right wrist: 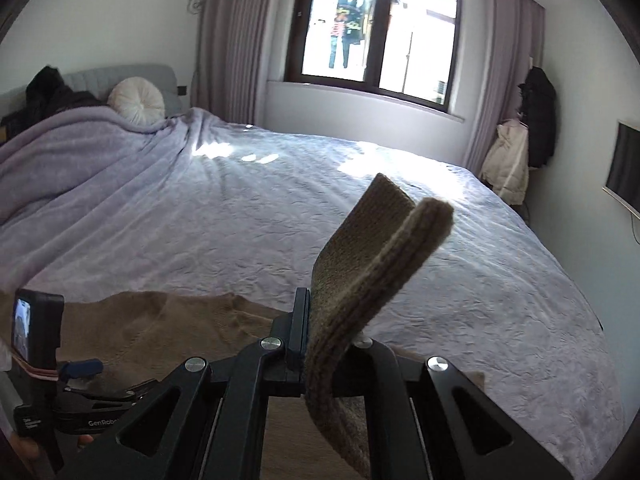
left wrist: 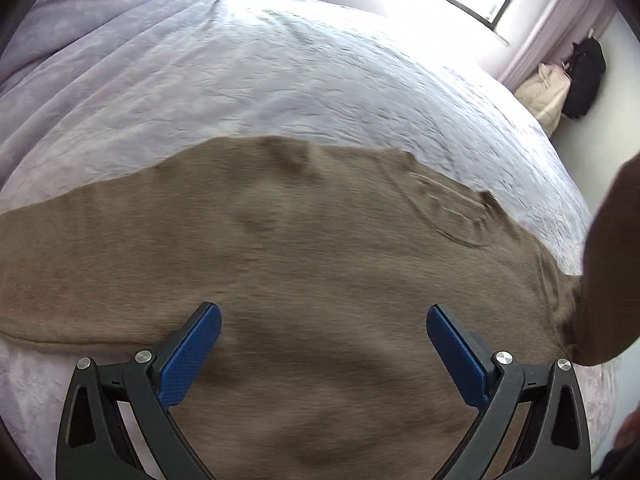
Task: Fold small clothes
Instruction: 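Lift the sleeve and fold it across the sweater body, then release, then move the left tool to the other sleeve cuff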
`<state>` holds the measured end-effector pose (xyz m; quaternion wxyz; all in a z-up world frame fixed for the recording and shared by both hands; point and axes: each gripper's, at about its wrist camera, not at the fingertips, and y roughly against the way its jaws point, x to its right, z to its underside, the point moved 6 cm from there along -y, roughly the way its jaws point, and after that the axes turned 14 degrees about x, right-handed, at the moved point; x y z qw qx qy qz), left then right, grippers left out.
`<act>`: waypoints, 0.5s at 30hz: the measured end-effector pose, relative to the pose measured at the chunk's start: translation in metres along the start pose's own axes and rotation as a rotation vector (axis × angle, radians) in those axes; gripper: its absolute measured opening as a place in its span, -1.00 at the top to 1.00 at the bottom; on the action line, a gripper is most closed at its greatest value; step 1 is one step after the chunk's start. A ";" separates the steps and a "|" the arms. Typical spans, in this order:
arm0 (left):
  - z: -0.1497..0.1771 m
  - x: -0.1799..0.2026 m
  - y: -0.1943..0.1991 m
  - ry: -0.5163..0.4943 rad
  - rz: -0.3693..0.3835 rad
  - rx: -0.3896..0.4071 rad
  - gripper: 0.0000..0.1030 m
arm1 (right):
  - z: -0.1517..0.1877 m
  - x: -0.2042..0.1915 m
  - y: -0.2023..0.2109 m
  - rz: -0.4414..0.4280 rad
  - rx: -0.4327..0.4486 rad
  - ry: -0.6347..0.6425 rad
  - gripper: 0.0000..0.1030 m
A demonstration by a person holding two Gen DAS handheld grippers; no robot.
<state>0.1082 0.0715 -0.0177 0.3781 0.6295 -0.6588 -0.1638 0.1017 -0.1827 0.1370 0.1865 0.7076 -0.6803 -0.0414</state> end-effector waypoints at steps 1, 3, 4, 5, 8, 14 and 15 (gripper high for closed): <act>-0.001 -0.012 0.002 0.017 -0.005 0.005 -1.00 | 0.009 -0.021 -0.010 -0.009 -0.013 0.019 0.87; -0.005 -0.033 0.005 0.045 -0.016 0.015 -1.00 | 0.031 -0.049 -0.030 -0.018 -0.060 0.039 0.87; -0.006 -0.043 0.006 0.059 -0.024 0.017 -1.00 | 0.048 -0.065 -0.043 -0.033 -0.104 0.040 0.87; -0.008 -0.052 0.007 0.075 -0.029 0.019 -1.00 | 0.064 -0.076 -0.050 -0.045 -0.137 0.043 0.87; -0.009 -0.073 0.008 0.112 -0.034 0.020 -1.00 | 0.103 -0.112 -0.075 -0.073 -0.217 0.092 0.87; -0.010 -0.087 0.009 0.149 -0.036 0.019 -1.00 | 0.124 -0.144 -0.081 -0.200 -0.338 0.072 0.00; -0.011 -0.086 0.010 0.154 -0.035 0.023 -1.00 | 0.124 -0.143 -0.079 -0.227 -0.349 0.053 -0.22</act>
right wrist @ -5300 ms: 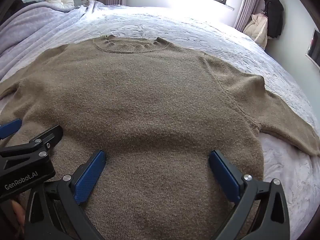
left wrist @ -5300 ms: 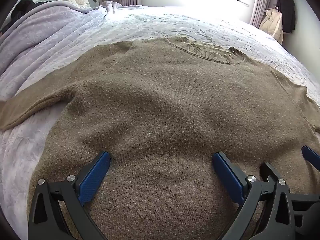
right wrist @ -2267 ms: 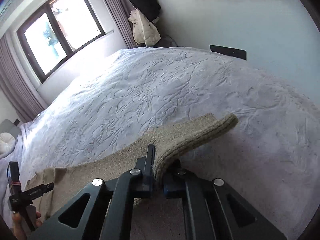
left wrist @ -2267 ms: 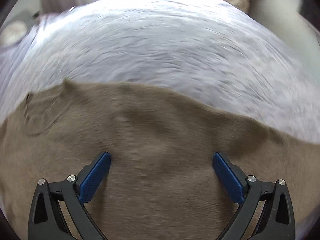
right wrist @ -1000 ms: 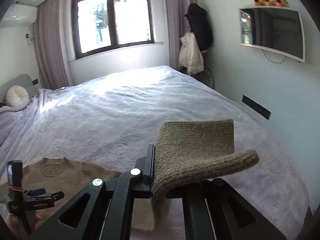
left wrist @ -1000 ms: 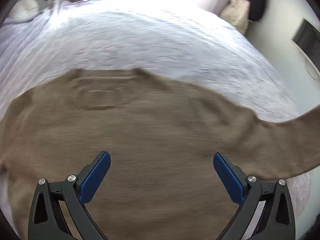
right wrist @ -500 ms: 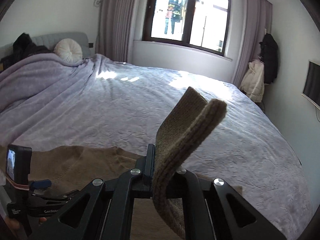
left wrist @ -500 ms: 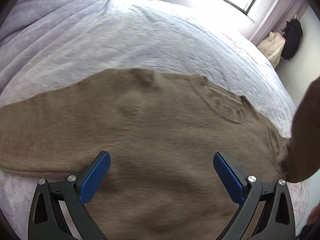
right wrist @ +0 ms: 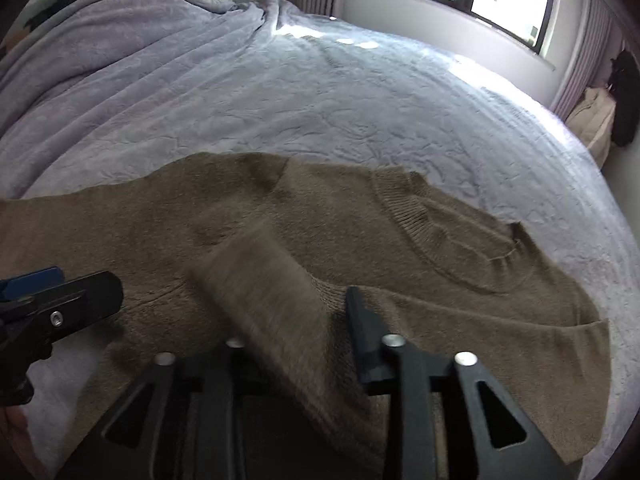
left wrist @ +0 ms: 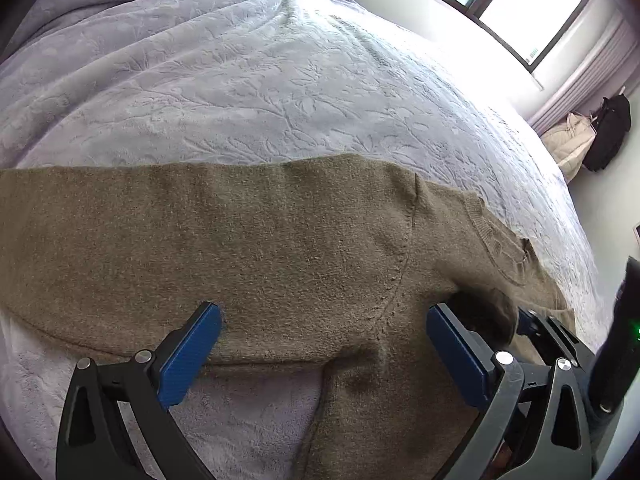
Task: Fold small clothes
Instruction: 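Move the left tool to the other sleeve cuff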
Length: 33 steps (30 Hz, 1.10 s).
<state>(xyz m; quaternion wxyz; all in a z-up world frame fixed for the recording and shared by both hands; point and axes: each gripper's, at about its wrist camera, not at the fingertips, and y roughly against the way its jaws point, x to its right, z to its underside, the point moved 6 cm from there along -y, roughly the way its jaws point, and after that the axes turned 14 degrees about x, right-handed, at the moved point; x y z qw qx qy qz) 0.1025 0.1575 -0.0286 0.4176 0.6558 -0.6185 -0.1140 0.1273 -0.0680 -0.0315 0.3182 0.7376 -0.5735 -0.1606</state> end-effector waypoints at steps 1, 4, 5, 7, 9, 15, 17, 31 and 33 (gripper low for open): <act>0.000 0.002 0.001 0.002 -0.004 0.004 -1.00 | -0.002 0.003 0.009 -0.019 0.012 -0.011 -0.40; -0.001 0.009 0.005 0.001 -0.009 0.016 -1.00 | -0.014 0.014 0.046 -0.097 0.080 -0.071 -0.40; 0.000 0.014 0.007 -0.003 -0.006 0.014 -1.00 | -0.015 0.023 0.060 -0.114 0.104 -0.090 -0.41; 0.006 0.034 0.008 -0.046 0.005 -0.001 -1.00 | -0.016 0.051 0.087 -0.070 0.158 -0.100 -0.53; 0.013 0.059 0.010 -0.106 0.020 -0.010 -1.00 | -0.007 0.092 0.103 0.047 0.169 -0.104 -0.54; 0.051 0.166 0.017 -0.276 0.214 -0.045 -1.00 | 0.061 0.231 0.112 0.226 0.054 -0.302 -0.54; 0.066 0.186 0.001 -0.327 0.211 -0.070 -1.00 | 0.075 0.237 0.111 0.201 0.042 -0.307 -0.53; 0.060 0.145 -0.046 -0.306 -0.009 -0.118 -1.00 | 0.079 0.220 0.069 0.089 -0.042 -0.240 -0.53; 0.068 0.141 -0.057 -0.350 -0.049 -0.121 -1.00 | 0.080 0.216 0.048 0.097 -0.090 -0.226 -0.63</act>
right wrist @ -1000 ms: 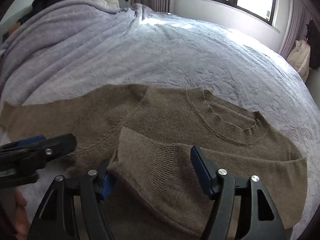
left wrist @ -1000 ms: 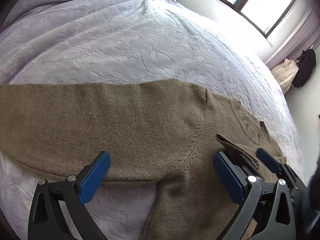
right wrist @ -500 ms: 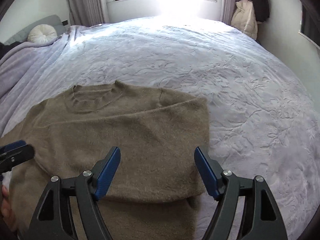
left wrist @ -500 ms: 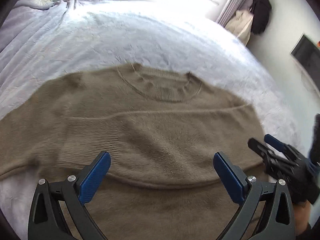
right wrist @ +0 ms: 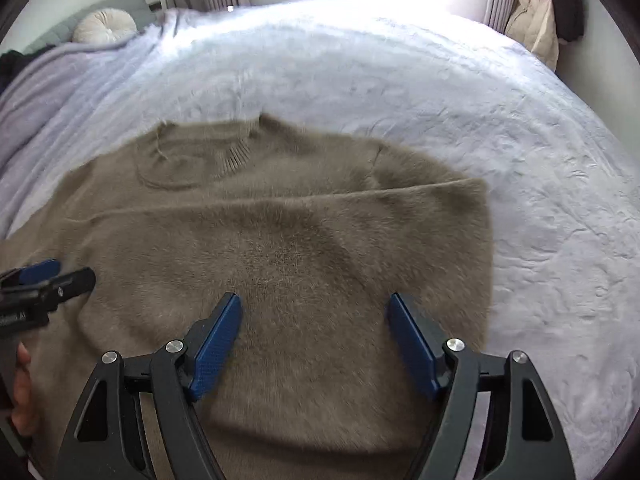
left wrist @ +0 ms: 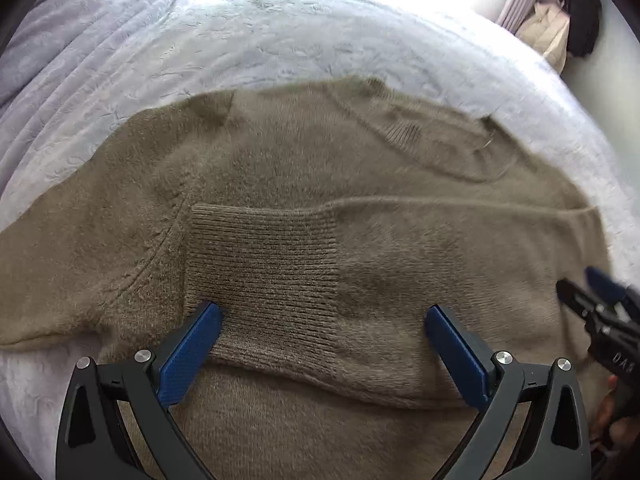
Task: Fold small clothes
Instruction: 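Move the left tool to the other sleeve cuff, then grasp the sleeve cuff with the left tool and fold it across the body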
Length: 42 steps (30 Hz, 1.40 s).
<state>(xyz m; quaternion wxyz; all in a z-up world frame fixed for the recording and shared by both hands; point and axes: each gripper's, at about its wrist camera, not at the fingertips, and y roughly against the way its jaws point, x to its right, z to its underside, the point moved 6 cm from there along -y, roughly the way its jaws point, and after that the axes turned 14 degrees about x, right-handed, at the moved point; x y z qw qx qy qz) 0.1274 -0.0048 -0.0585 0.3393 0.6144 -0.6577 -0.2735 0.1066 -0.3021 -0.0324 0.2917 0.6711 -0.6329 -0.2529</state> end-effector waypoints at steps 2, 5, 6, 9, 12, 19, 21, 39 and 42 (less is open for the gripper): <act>0.003 0.001 0.004 -0.018 -0.021 0.034 -1.00 | -0.009 -0.015 -0.007 0.059 0.011 0.081 -0.66; 0.001 -0.014 0.024 0.044 -0.034 0.083 -1.00 | -0.016 -0.048 -0.001 -0.020 0.042 0.100 -0.67; 0.001 -0.022 0.028 0.077 -0.040 0.087 -1.00 | -0.013 -0.062 -0.001 -0.048 0.044 0.108 -0.67; 0.011 -0.065 0.040 0.256 -0.044 0.063 -1.00 | 0.003 -0.098 -0.005 0.016 0.039 0.261 -0.67; 0.026 -0.116 0.062 0.432 -0.059 0.084 -1.00 | 0.000 -0.115 0.008 0.029 0.100 0.295 -0.67; 0.060 -0.280 0.096 0.745 -0.300 0.125 -1.00 | 0.018 -0.142 0.004 -0.052 0.084 0.218 -0.72; 0.071 -0.323 0.102 0.856 -0.308 0.142 -1.00 | 0.021 -0.144 0.005 -0.057 0.093 0.196 -0.76; 0.018 -0.420 0.073 0.854 -0.248 0.250 0.74 | 0.003 -0.148 0.040 -0.090 0.123 0.071 -0.79; 0.027 -0.423 0.085 0.865 -0.228 0.285 0.74 | -0.014 -0.168 0.054 -0.131 0.151 0.084 -0.79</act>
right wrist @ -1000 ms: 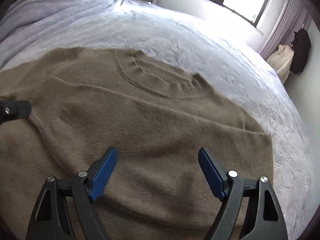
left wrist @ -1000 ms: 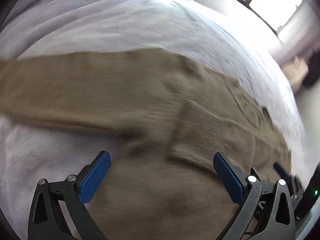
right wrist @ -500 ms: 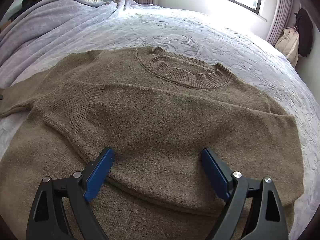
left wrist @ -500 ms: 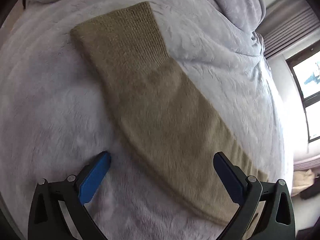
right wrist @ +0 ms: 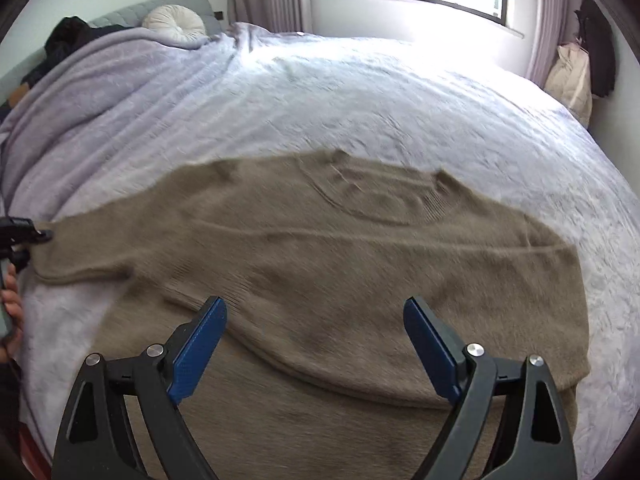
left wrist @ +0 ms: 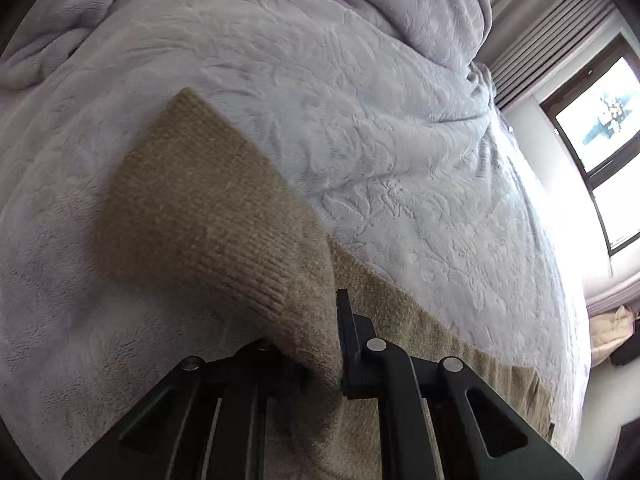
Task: Fold small clothes
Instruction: 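Grasp the sleeve cuff with the left tool and fold it across the body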
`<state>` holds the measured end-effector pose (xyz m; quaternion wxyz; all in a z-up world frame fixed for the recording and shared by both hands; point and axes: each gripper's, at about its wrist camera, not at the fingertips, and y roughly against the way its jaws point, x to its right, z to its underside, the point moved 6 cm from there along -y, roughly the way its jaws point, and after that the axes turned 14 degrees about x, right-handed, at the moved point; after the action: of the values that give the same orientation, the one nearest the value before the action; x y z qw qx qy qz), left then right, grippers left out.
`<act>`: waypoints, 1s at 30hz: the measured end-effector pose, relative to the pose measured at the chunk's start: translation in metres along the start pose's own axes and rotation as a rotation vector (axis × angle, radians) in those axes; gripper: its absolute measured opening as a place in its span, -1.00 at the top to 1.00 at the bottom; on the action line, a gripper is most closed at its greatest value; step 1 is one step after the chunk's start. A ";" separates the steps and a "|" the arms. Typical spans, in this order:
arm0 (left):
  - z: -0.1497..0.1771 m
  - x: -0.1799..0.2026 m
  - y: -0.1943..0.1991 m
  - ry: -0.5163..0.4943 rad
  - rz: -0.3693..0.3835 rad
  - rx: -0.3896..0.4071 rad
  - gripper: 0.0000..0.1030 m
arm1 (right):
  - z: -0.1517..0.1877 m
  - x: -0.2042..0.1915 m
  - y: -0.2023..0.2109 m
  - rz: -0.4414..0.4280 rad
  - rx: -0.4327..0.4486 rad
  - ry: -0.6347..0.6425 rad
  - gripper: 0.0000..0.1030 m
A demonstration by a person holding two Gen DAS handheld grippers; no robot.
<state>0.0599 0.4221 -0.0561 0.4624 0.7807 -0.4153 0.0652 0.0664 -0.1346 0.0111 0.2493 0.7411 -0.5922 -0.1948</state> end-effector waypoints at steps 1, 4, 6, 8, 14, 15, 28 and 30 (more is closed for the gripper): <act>-0.001 -0.001 0.005 -0.004 0.005 0.014 0.74 | -0.007 -0.011 0.000 -0.021 0.004 0.010 -0.79; -0.010 -0.004 0.016 -0.020 0.015 0.053 0.74 | -0.017 -0.044 -0.016 -0.048 -0.025 0.069 -0.79; -0.015 -0.003 0.021 -0.029 0.033 0.058 0.74 | -0.020 -0.066 -0.037 -0.046 -0.053 0.121 -0.79; -0.019 0.001 0.026 -0.052 0.044 0.069 0.74 | -0.020 -0.087 -0.065 -0.011 -0.094 0.167 -0.79; -0.025 0.006 0.030 -0.090 0.060 0.083 0.79 | -0.008 -0.152 -0.119 -0.031 -0.201 0.221 -0.79; -0.026 0.007 0.031 -0.094 0.061 0.088 0.80 | -0.004 -0.170 -0.117 -0.078 -0.207 0.263 -0.78; 0.026 0.157 0.093 -0.372 0.278 0.071 0.81 | -0.008 -0.031 -0.011 0.029 -0.037 0.108 -0.77; 0.053 0.198 0.101 -0.439 0.318 0.047 0.81 | 0.001 0.010 0.000 0.075 -0.057 0.059 -0.77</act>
<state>0.1013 0.2415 0.0774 0.3270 0.7117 -0.6213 -0.0243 0.0679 -0.1441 0.0101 0.2949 0.7164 -0.6061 -0.1799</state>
